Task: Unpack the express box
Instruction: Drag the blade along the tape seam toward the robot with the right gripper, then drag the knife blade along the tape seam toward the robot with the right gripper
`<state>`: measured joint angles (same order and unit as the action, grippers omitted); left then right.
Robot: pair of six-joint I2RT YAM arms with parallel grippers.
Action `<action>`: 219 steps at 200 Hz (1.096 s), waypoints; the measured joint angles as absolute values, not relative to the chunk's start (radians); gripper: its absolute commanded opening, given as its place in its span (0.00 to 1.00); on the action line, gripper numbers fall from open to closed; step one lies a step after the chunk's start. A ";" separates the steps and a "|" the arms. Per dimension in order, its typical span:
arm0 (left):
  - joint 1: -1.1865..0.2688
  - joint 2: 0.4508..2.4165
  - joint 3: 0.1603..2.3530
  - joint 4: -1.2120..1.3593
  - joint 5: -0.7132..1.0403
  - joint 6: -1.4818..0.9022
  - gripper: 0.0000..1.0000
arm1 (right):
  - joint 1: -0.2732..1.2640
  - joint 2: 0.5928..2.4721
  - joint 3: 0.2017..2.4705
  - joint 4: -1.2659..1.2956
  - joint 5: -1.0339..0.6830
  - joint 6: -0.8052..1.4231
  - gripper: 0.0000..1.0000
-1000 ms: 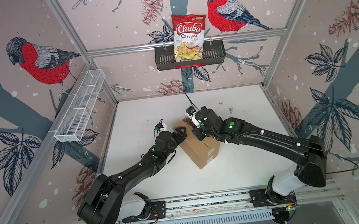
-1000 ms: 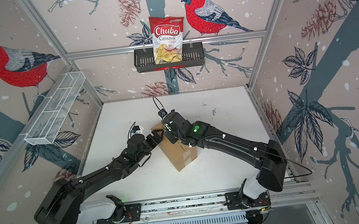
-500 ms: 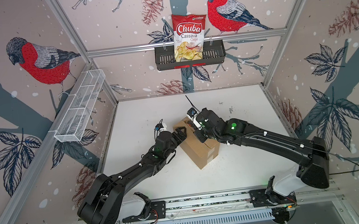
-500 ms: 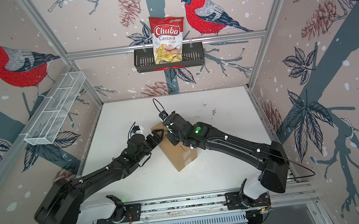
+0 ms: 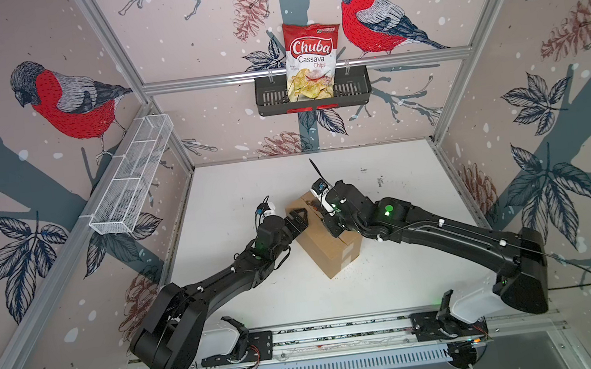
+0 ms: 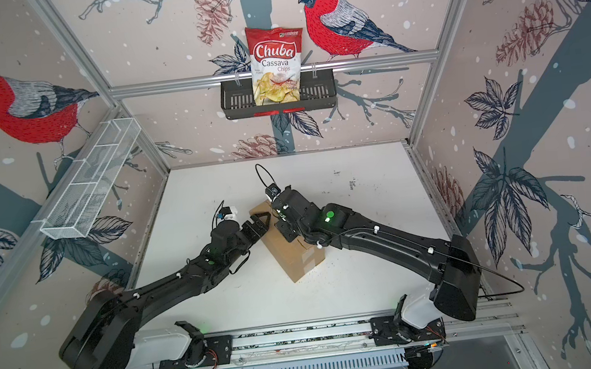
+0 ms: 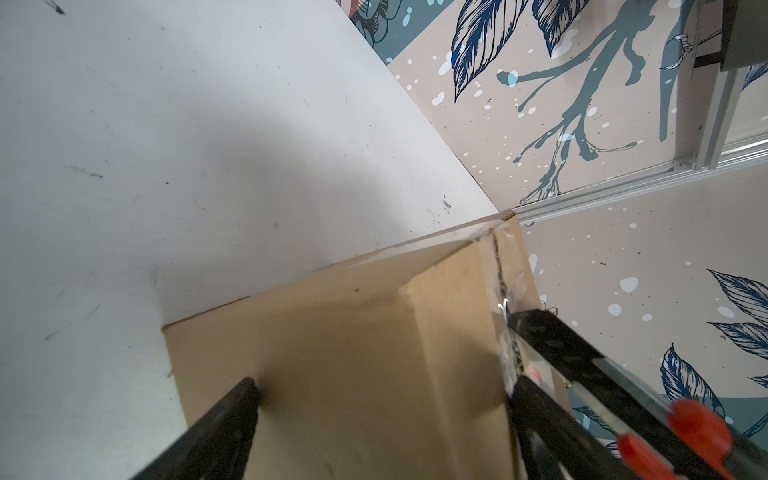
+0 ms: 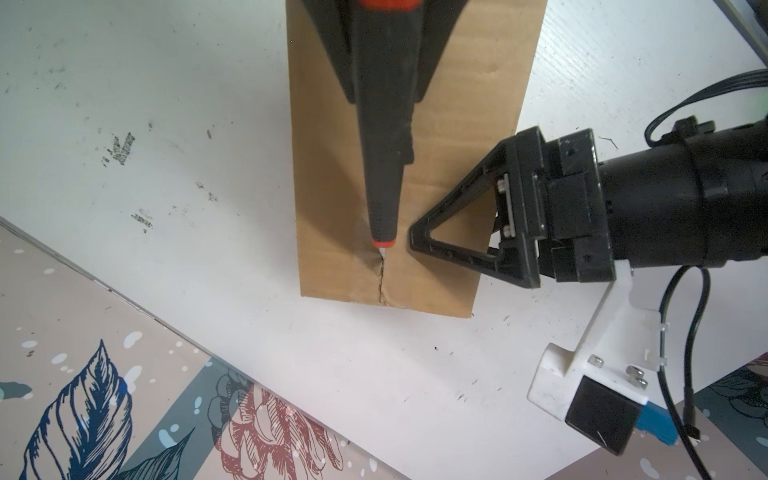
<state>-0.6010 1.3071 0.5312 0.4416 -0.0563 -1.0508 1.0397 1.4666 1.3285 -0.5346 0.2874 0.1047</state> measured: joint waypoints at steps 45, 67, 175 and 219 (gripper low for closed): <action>-0.604 1.309 0.533 0.443 -0.060 -1.051 0.93 | 1.044 1.454 1.313 -0.548 0.287 0.112 0.00; -0.605 1.309 0.535 0.443 -0.061 -1.051 0.93 | 1.045 1.448 1.309 -0.550 0.287 0.116 0.00; -0.608 1.311 0.536 0.442 -0.067 -1.051 0.93 | 1.063 1.406 1.281 -0.570 0.299 0.162 0.00; -0.611 1.312 0.537 0.442 -0.073 -1.052 0.93 | 1.071 1.388 1.267 -0.588 0.302 0.183 0.00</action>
